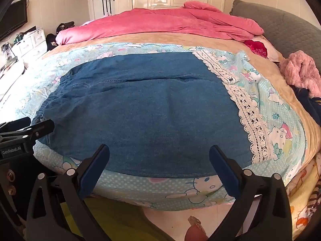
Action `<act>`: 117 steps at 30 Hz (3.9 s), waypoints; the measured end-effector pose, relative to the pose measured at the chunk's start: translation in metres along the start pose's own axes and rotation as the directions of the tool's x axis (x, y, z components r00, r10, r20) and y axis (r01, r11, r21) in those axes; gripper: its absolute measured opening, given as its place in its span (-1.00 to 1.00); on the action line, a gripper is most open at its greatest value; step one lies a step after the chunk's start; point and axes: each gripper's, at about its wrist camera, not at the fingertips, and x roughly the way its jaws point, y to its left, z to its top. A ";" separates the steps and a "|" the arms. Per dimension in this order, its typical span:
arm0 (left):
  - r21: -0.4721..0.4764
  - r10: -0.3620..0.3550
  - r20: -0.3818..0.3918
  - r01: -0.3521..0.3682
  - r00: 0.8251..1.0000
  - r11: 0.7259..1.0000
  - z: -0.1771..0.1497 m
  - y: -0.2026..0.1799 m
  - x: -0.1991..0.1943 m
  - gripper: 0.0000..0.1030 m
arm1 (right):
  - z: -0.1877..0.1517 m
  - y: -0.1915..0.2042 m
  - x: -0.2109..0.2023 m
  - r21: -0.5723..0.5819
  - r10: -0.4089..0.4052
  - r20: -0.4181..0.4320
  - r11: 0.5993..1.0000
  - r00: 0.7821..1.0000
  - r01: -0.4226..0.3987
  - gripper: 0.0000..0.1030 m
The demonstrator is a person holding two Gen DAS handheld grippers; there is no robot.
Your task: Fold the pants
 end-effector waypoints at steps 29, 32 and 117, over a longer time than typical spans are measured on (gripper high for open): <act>-0.014 -0.017 0.009 0.017 1.000 1.000 -0.001 -0.002 -0.006 0.83 | 0.005 0.006 -0.003 -0.001 0.008 0.000 1.000 1.000 -0.008 0.92; -0.012 -0.010 0.011 0.010 1.000 1.000 -0.001 -0.002 -0.006 0.83 | 0.005 0.007 -0.004 -0.004 0.007 0.006 1.000 1.000 -0.007 0.92; -0.067 0.079 -0.151 -0.090 0.985 0.994 0.156 0.117 0.147 0.57 | 0.234 0.080 0.232 -0.362 0.128 -0.175 0.914 0.976 -0.185 0.92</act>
